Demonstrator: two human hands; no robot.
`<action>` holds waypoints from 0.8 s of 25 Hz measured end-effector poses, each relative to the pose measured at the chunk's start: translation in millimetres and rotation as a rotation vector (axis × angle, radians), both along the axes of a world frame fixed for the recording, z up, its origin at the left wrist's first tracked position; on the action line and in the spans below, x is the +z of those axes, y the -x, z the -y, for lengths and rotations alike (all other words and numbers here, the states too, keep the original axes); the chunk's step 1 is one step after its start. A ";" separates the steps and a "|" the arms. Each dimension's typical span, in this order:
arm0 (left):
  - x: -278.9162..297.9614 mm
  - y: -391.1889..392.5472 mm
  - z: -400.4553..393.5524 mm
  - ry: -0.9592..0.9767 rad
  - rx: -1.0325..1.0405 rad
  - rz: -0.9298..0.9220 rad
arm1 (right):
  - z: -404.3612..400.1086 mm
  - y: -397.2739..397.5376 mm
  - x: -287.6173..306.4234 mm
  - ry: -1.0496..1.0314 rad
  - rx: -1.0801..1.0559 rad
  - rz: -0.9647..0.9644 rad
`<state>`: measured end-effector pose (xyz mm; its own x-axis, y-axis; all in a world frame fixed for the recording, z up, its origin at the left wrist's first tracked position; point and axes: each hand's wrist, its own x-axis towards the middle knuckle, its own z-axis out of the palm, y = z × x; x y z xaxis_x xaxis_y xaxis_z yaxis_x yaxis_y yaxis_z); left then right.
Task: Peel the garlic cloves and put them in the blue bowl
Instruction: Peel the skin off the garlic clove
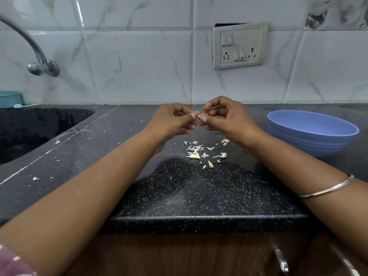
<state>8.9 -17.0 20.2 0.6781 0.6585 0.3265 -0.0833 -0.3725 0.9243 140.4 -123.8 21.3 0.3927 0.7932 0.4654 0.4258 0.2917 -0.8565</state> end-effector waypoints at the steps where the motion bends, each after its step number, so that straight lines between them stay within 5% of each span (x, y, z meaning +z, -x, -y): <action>1: 0.0 0.1 -0.6 0.016 -0.004 0.002 | 0.2 0.1 0.2 -0.006 -0.010 0.011; 20: 0.0 -0.5 4.9 0.063 -0.041 0.012 | -4.3 -1.4 0.5 -0.015 -0.166 0.170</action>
